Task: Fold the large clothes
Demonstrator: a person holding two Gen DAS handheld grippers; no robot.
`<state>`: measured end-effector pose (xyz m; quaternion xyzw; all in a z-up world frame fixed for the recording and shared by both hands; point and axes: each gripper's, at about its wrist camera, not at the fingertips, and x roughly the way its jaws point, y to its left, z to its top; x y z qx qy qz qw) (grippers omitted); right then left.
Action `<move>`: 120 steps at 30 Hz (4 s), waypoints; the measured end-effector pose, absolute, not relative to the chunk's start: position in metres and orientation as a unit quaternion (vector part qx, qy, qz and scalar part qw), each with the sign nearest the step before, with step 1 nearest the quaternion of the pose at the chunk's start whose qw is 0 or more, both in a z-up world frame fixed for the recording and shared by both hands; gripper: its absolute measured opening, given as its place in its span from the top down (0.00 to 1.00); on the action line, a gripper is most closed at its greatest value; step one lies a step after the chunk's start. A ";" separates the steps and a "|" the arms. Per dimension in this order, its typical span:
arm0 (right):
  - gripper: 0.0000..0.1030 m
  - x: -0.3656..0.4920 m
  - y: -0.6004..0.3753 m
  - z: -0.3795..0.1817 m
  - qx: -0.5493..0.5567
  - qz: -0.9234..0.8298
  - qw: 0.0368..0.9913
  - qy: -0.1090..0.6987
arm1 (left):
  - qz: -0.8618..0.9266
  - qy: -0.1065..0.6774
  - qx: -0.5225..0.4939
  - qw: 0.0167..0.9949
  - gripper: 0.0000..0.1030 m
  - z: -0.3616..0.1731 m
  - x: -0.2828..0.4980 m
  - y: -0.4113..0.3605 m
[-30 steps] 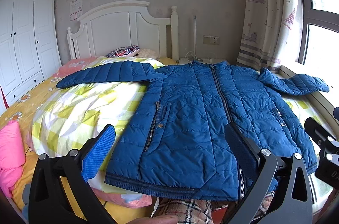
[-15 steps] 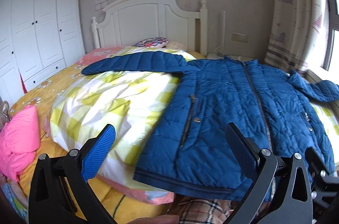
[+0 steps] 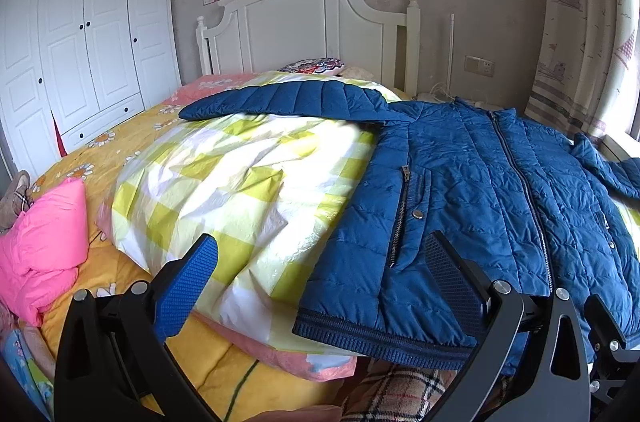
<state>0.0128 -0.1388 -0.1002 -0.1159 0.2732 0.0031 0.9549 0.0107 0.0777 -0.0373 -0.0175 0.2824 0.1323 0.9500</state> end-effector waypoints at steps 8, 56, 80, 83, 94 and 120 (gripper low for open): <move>0.02 0.013 -0.138 -0.101 -0.116 0.003 0.955 0.274 | 0.129 0.286 -0.013 0.950 0.04 -0.040 0.012 0.076; 0.02 0.012 -0.144 -0.103 -0.107 0.007 0.953 0.283 | 0.125 0.301 -0.005 0.945 0.04 -0.054 0.014 0.074; 0.02 0.012 -0.149 -0.105 -0.101 0.008 0.953 0.285 | 0.124 0.303 -0.001 0.945 0.04 -0.058 0.014 0.071; 0.02 0.012 -0.149 -0.105 -0.101 0.008 0.953 0.286 | 0.123 0.304 0.001 0.945 0.04 -0.059 0.014 0.071; 0.02 0.010 -0.149 -0.108 -0.098 0.011 0.952 0.291 | 0.123 0.307 0.004 0.944 0.04 -0.063 0.014 0.070; 0.02 0.014 -0.161 -0.104 -0.074 0.009 0.954 0.289 | 0.120 0.321 0.009 0.939 0.04 -0.068 0.018 0.070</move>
